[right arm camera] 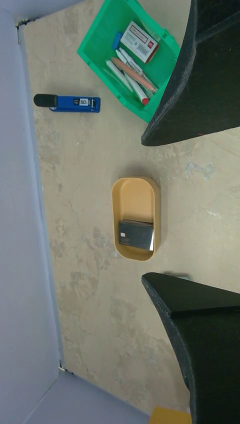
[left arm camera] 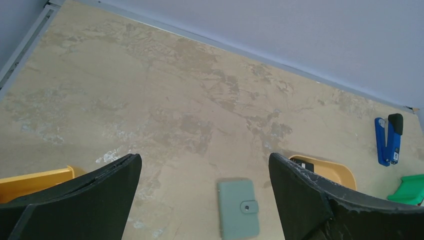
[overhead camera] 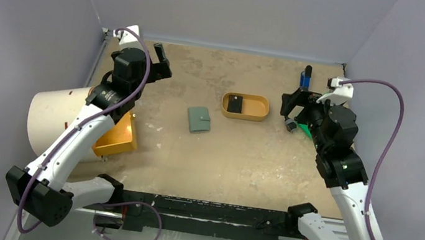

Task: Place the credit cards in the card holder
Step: Move the card holder to the center of the board.

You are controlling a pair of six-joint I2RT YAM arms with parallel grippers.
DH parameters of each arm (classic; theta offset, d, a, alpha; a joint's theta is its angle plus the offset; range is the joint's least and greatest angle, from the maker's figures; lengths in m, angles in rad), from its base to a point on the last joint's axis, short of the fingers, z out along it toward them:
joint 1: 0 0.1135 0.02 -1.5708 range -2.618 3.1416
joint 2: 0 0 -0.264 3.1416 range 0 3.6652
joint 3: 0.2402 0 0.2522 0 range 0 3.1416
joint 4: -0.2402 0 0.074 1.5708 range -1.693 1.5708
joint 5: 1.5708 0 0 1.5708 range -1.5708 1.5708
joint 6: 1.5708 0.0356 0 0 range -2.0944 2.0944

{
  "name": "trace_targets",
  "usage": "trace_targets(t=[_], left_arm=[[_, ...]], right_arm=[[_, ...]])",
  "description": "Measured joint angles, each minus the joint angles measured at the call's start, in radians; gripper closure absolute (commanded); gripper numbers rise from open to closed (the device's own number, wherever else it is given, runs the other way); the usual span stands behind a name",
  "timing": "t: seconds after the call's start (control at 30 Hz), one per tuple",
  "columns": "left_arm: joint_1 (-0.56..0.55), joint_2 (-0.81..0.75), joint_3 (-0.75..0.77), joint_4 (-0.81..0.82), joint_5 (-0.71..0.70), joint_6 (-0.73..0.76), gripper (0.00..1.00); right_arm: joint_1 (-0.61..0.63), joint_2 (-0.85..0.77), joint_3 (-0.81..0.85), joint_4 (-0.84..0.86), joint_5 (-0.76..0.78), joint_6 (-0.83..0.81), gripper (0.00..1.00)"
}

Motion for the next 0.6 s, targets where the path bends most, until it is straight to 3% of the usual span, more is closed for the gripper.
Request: trace_targets(t=[0.3,0.6], left_arm=[[-0.018,-0.051,-0.014,0.008,-0.008,-0.006,0.00],[-0.043,-0.113,-0.113,0.087,0.052,-0.007,0.01]], right_arm=[[-0.005,0.016,0.043,-0.016,-0.079,-0.006,0.02],[-0.003,0.071,0.049,0.002,-0.234,0.008,0.15]])
